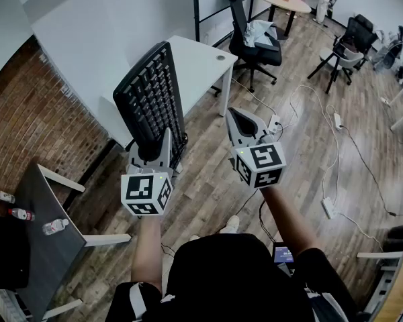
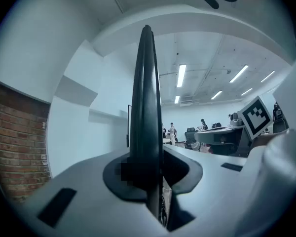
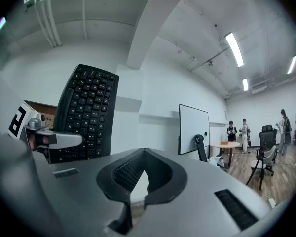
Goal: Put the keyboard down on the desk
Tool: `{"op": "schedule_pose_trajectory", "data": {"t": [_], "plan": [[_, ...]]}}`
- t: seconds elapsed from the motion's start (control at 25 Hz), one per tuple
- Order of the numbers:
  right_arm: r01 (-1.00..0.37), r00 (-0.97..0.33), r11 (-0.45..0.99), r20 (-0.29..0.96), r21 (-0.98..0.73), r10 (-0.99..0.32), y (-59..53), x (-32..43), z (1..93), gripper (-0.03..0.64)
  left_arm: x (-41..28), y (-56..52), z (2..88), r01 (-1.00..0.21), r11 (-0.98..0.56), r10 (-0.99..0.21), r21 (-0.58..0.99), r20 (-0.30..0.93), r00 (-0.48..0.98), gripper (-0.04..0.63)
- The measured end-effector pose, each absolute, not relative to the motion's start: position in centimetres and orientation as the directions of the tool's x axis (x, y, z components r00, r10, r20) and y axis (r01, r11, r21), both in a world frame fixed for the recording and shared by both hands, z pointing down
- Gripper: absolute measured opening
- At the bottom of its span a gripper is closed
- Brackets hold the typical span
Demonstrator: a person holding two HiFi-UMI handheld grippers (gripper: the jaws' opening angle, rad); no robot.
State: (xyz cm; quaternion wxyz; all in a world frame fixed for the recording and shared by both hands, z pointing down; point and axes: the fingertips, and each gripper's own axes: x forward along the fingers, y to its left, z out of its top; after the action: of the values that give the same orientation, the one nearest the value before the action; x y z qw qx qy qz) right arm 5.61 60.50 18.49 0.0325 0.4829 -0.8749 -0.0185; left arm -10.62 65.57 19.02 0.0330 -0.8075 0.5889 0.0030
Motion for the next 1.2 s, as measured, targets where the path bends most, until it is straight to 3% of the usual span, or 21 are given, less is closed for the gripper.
{"op": "schedule_pose_trajectory", "data": {"t": [0.48, 0.88, 1.2], "plan": [[-0.832, -0.548, 0.551, 0.067, 0.054, -0.834, 59.5, 5.0, 20.9, 0.041, -11.0, 64.1, 20.9, -0.949, -0.315, -0.948, -0.019, -0.038, 0.316, 0.081], [-0.799, -0.599, 0.601, 0.066, 0.014, -0.798, 53.5, 15.3, 21.4, 0.040, -0.5, 58.5, 20.5, -0.958, -0.285, -0.958, -0.040, -0.029, 0.287, 0.081], [-0.787, -0.617, 0.617, 0.071, -0.019, -0.784, 50.5, 16.7, 22.2, 0.040, 1.5, 55.7, 21.2, -0.962, -0.272, -0.962, -0.034, -0.012, 0.272, 0.081]]}}
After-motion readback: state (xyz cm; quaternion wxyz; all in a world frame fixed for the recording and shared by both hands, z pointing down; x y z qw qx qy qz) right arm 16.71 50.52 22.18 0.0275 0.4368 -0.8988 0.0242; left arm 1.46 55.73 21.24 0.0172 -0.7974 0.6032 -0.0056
